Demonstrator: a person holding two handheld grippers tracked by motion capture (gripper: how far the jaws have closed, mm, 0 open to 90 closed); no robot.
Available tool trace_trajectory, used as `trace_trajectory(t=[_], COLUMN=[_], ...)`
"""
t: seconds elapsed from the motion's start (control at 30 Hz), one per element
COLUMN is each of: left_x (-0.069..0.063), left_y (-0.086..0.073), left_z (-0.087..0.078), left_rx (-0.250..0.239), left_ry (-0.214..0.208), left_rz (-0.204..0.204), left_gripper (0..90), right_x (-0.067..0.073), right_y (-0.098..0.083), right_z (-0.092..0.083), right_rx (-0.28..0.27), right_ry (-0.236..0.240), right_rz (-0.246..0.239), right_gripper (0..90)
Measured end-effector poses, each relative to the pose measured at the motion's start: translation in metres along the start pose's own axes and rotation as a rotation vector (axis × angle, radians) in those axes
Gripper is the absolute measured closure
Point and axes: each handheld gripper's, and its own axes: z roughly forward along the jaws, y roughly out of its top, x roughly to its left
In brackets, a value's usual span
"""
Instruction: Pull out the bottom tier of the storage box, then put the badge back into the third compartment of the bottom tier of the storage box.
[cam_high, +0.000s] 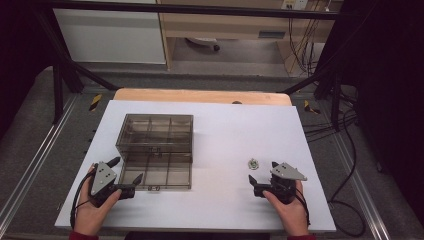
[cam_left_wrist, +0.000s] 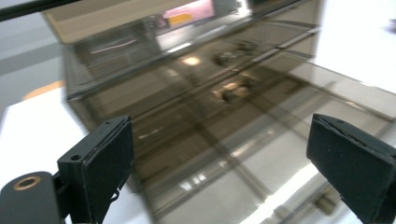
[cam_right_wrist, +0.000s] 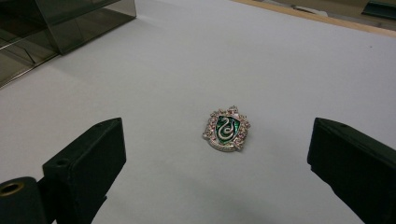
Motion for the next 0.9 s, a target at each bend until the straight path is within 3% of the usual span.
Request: trace_trajectory(t=[0.1,0.33,0.53,0.67,0.9], left_x=[0.007,0.013,0.013,0.01,0.012], left_y=[-0.001,-0.003,-0.005,-0.007,-0.009], left_z=[-0.003,-0.006,-0.004,-0.005,-0.005], left_rx=[-0.02,-0.043,-0.046,-0.085,-0.072], left_ry=[0.024,0.055,0.073,0.116,0.124], left_rz=[-0.044,-0.085,-0.083,-0.08,-0.093], left_gripper=[7.6,7.0,6.2,4.4,3.8], right_x=[0.0,-0.001,-0.002,-0.002,-0.011], right_y=[0.0,0.003,0.01,0.023,0.044], right_z=[0.0,0.004,0.014,0.022,0.039], right_rx=[0.004,0.023,0.096,0.134,0.156], right_ry=[-0.004,-0.024,-0.023,-0.013,-0.024], right_rz=[0.002,0.01,0.031,0.02,0.021], right_gripper=[4.5,2.6,4.0,4.0,5.3])
